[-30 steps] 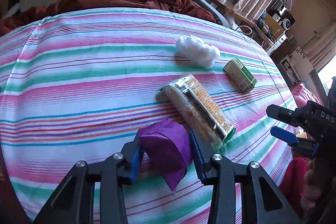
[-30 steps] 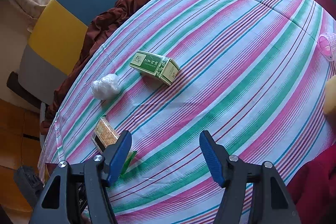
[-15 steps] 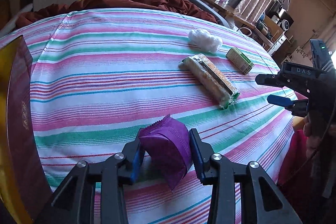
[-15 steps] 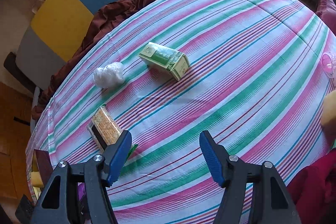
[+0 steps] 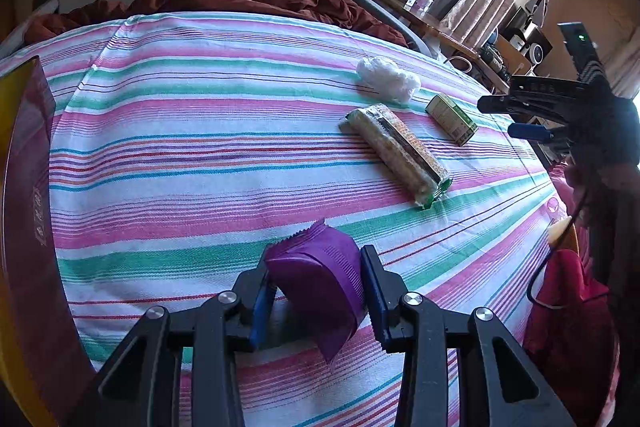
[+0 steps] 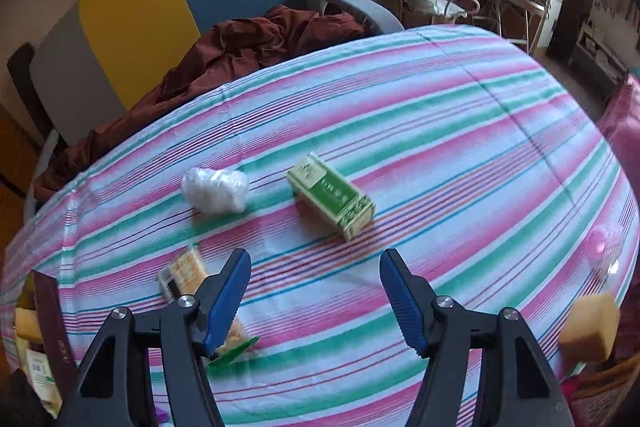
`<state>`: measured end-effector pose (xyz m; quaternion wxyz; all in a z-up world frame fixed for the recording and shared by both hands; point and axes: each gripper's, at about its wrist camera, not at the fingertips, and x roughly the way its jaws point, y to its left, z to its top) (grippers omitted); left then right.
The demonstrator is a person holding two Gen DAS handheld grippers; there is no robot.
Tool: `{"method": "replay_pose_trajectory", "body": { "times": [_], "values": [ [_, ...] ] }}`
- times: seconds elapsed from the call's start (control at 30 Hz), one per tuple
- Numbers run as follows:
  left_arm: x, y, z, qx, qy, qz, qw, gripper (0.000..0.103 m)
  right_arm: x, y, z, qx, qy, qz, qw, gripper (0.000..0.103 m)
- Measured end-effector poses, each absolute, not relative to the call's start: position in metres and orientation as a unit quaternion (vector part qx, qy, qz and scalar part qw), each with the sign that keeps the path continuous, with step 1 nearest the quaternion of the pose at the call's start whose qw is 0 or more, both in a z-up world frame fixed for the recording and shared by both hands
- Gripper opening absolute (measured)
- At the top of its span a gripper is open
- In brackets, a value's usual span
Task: Organize objects
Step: 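Carry the purple candy with the left gripper while the right gripper grasps the green oil box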
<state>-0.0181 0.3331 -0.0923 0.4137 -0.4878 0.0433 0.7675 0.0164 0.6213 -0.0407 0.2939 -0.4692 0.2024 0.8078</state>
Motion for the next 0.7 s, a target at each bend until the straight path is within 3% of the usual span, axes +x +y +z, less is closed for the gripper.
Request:
{"method": "replay_pose_trajectory", "body": {
  "times": [0.17,0.33,0.37,0.4,0.43,0.7],
  "values": [
    [-0.020,0.334,-0.093,-0.490,0.040,0.766,0.415,0.041,-0.022,0.639,-0.065,-0.527,0.105,0.790,0.295,0.068],
    [-0.021,0.334,-0.093,-0.490,0.041,0.766,0.415,0.041,-0.041,0.653,-0.092,-0.550,0.093,0.776,0.296,0.066],
    [-0.020,0.334,-0.093,-0.490,0.042,0.766,0.415,0.041,-0.040,0.655,-0.097,-0.553,0.105,0.773,0.292,0.061],
    [-0.020,0.334,-0.093,-0.489,0.043,0.766,0.415,0.041,-0.039,0.656,-0.100,-0.554,0.122,0.773,0.284,0.036],
    [-0.020,0.334,-0.093,-0.489,0.043,0.766,0.415,0.041,-0.034,0.656,-0.101,-0.551,0.134,0.775,0.280,0.031],
    [-0.017,0.334,-0.093,-0.480,0.052,0.772,0.413,0.041,0.011,0.608,-0.100,-0.581,0.142,0.758,0.259,0.030]
  ]
}}
